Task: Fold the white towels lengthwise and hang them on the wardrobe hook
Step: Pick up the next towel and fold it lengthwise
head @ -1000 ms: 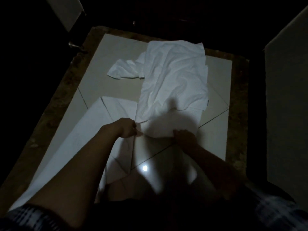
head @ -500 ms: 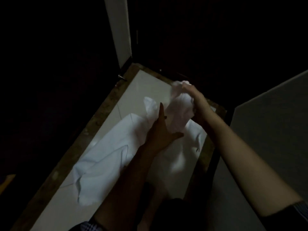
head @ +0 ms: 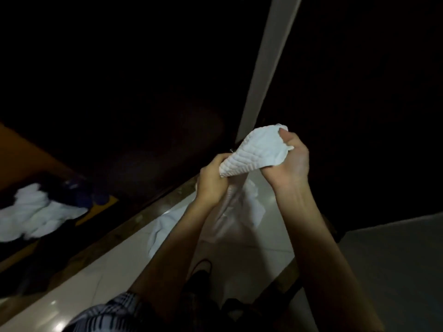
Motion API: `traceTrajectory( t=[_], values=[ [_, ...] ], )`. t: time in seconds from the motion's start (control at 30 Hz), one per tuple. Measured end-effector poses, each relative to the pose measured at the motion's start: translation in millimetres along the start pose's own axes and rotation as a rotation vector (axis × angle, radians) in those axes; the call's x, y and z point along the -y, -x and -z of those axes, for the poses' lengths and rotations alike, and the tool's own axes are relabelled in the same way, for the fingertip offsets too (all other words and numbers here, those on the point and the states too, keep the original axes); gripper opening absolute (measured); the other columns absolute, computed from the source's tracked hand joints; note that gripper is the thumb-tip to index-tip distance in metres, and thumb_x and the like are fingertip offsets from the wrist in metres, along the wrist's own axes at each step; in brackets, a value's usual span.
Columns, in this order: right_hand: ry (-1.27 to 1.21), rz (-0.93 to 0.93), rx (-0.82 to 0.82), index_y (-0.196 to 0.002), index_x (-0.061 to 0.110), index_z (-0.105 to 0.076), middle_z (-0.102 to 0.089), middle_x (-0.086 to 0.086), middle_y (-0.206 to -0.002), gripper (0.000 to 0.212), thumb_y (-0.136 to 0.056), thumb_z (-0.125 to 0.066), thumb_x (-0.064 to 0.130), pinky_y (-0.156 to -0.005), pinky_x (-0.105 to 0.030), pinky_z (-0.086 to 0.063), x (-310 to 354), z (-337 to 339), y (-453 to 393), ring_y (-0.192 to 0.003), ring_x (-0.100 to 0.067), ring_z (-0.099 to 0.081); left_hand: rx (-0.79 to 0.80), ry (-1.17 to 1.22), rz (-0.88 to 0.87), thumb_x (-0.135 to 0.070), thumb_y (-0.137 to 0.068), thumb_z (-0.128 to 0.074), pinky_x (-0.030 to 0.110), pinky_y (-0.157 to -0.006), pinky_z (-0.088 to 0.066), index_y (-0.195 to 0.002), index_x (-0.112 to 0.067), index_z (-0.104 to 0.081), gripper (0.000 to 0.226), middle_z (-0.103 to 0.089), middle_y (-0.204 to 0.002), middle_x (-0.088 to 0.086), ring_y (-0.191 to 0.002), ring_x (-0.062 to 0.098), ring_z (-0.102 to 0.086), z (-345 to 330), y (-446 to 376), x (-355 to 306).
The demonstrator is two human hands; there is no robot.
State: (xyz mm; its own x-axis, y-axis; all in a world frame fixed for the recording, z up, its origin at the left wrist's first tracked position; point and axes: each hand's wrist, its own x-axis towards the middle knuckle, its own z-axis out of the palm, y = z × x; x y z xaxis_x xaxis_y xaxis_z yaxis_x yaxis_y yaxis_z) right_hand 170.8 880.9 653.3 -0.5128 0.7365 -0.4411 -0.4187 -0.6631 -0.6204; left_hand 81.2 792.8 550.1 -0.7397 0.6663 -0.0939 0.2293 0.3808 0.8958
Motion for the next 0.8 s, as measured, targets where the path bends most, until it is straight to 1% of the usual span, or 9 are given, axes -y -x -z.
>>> traceTrajectory(
  t=[0.07,0.13,0.2,0.27,0.37,0.43,0.57,0.7,0.8],
  values=[
    [-0.167,-0.105,0.106,-0.078,0.004,-0.071,-0.07,-0.014,-0.084,0.027,-0.086,-0.047,0.011,-0.076,-0.04,-0.053,-4.2,-17.5,17.8,-0.081,-0.025,-0.069,-0.094,0.008,-0.012,-0.018,-0.085,-0.054,0.011,-0.069,-0.044,-0.105,-0.034,-0.063,0.027,-0.06,-0.083,-0.028,-0.084,0.001,-0.06,33.4,14.9,4.1],
    [-0.225,-0.178,0.144,-0.1,0.001,-0.063,-0.067,-0.016,-0.106,0.024,-0.09,-0.045,0.012,-0.087,-0.042,-0.05,-11.0,-31.3,26.4,-0.103,-0.029,-0.063,-0.18,-0.018,0.026,-0.012,-0.084,-0.057,0.015,-0.068,-0.048,-0.095,-0.03,-0.066,0.023,-0.06,-0.077,-0.027,-0.082,0.004,-0.062,69.4,28.5,8.3],
    [-0.218,-0.208,0.2,-0.1,0.003,-0.06,-0.066,-0.014,-0.104,0.02,-0.09,-0.044,0.011,-0.102,-0.043,-0.042,-13.5,-45.9,39.6,-0.11,-0.026,-0.058,-0.251,-0.072,0.073,-0.01,-0.084,-0.059,0.023,-0.067,-0.049,-0.088,-0.028,-0.067,0.02,-0.062,-0.076,-0.021,-0.079,0.008,-0.063,102.9,42.0,16.3],
    [-0.202,-0.239,0.27,-0.093,0.005,-0.059,-0.065,-0.011,-0.089,0.017,-0.091,-0.042,0.01,-0.098,-0.039,-0.045,-17.1,-60.2,50.4,-0.093,-0.024,-0.065,-0.304,-0.135,0.094,-0.008,-0.084,-0.057,0.029,-0.065,-0.049,-0.087,-0.025,-0.068,0.02,-0.066,-0.079,-0.012,-0.079,0.013,-0.063,131.3,56.4,22.8],
    [-0.164,-0.308,0.373,-0.084,0.004,-0.053,-0.062,-0.009,-0.073,0.019,-0.092,-0.037,0.004,-0.072,-0.033,-0.056,-24.0,-81.0,62.1,-0.068,-0.02,-0.064,-0.39,-0.206,0.124,-0.007,-0.084,-0.053,0.032,-0.062,-0.043,-0.086,-0.02,-0.069,0.021,-0.068,-0.079,0.0,-0.075,0.019,-0.06,168.8,77.9,31.5],
    [-0.066,-0.362,0.432,-0.078,0.005,-0.051,-0.058,-0.008,-0.069,0.023,-0.095,-0.035,0.001,-0.066,-0.031,-0.056,-32.7,-97.2,71.1,-0.062,-0.018,-0.062,-0.46,-0.173,0.16,-0.001,-0.082,-0.052,0.033,-0.061,-0.042,-0.083,-0.015,-0.069,0.023,-0.067,-0.075,0.006,-0.072,0.022,-0.059,194.6,93.2,35.4],
    [0.082,-0.459,0.368,-0.077,-0.004,-0.059,-0.064,-0.014,-0.068,0.025,-0.096,-0.043,-0.001,-0.061,-0.035,-0.057,-65.4,-126.6,90.0,-0.068,-0.022,-0.064,-0.53,-0.023,0.252,0.0,-0.084,-0.055,0.028,-0.058,-0.039,-0.08,-0.006,-0.069,0.015,-0.062,-0.069,0.008,-0.067,0.018,-0.055,247.3,125.3,44.8],
    [0.173,-0.521,0.219,-0.079,-0.003,-0.053,-0.055,-0.013,-0.08,0.02,-0.096,-0.042,-0.002,-0.066,-0.035,-0.054,-112.3,-156.4,101.7,-0.073,-0.019,-0.054,-0.558,0.195,0.367,-0.018,-0.086,-0.063,0.028,-0.054,-0.035,-0.067,-0.002,-0.063,0.024,-0.058,-0.066,0.013,-0.064,0.018,-0.05,301.8,155.5,58.1],
    [0.217,-0.596,0.184,-0.083,-0.006,-0.049,-0.051,-0.016,-0.083,0.024,-0.098,-0.031,-0.005,-0.051,-0.034,-0.056,-160.4,-171.2,116.9,-0.073,-0.019,-0.052,-0.555,0.342,0.441,-0.028,-0.091,-0.058,0.029,-0.063,-0.041,-0.068,-0.013,-0.06,0.028,-0.061,-0.076,0.012,-0.072,0.02,-0.056,344.1,174.2,72.5]
  ],
)
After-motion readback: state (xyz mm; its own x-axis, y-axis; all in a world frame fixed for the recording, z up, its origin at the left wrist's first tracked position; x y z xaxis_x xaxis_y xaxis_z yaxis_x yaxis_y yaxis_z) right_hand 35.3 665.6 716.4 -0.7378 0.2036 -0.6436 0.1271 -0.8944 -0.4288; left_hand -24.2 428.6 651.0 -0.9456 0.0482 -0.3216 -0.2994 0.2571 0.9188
